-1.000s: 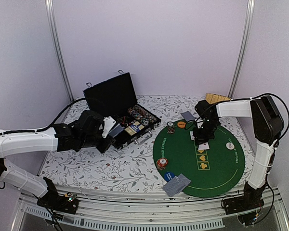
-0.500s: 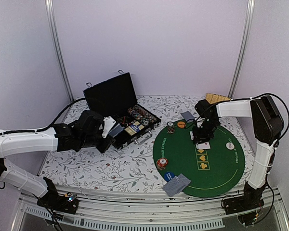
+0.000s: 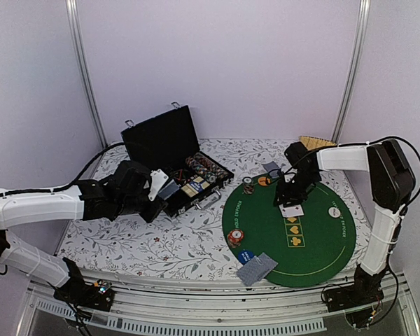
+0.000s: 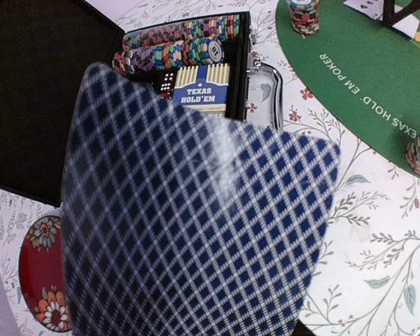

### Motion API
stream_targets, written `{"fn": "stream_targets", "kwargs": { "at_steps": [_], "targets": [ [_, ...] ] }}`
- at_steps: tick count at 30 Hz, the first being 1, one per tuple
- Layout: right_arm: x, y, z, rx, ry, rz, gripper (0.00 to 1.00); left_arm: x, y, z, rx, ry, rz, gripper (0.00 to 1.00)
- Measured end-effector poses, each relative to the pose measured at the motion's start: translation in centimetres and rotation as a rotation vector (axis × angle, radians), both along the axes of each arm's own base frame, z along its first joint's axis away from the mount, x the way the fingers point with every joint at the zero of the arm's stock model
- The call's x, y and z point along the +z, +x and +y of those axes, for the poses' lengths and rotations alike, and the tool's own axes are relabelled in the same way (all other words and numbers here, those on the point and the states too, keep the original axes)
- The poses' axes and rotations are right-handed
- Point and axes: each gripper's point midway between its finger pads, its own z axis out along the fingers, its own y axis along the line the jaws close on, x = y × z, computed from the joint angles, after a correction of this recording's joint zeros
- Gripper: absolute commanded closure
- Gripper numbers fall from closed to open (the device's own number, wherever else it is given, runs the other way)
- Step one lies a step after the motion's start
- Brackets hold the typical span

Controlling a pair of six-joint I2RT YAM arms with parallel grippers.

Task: Distribute texas hold em gaming equipment
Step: Flop the poker card in the community card area, then pick up the poker card from the face-down deck piles.

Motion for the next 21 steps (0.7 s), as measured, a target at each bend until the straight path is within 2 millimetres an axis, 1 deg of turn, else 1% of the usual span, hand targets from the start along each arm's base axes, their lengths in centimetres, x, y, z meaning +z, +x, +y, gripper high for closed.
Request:
{"fn": "stream_targets", "kwargs": {
  "at_steps": [3,6,8,11,13,14,16,17,18,21],
  "targets": [
    [1.5,0.2,-0.2,-0.003,0.0,-0.035,0.54,0.0,0.0,0.0,0.0,0.0,0.0,0.62],
    [3.8,0.8,-0.8,-0.016,0.003,-0.095,0.51,0.0,0.0,0.0,0.0,0.0,0.0,0.62],
    [5.5,1.4,-1.8,-0.041,-0.002,-0.142,0.48,0.0,0.0,0.0,0.0,0.0,0.0,0.62],
    [7.0,2.3,-3.9,-0.084,-0.016,-0.189,0.47,0.0,0.0,0.0,0.0,0.0,0.0,0.62],
    [7.5,2.6,-4.7,-0.093,-0.01,-0.206,0.46,0.0,0.0,-0.1,-0.002,0.0,0.0,0.62],
    [7.9,2.6,-4.7,-0.086,0.009,-0.214,0.44,0.0,0.0,-0.1,-0.002,0.0,0.0,0.62],
    [9.2,2.6,-3.6,-0.044,0.088,-0.238,0.39,0.0,-0.1,-0.1,-0.004,0.001,0.0,0.62],
    [10.3,2.5,-2.1,0.002,0.153,-0.261,0.37,0.0,-0.1,-0.1,-0.005,0.001,0.0,0.62],
    [11.8,2.3,-0.3,0.063,0.229,-0.294,0.34,0.0,-0.1,-0.1,-0.006,0.002,0.0,0.62],
    [16.5,0.5,6.9,0.284,0.481,-0.4,0.29,0.0,-0.2,-0.2,-0.01,0.003,-0.001,0.62]
  ]
}}
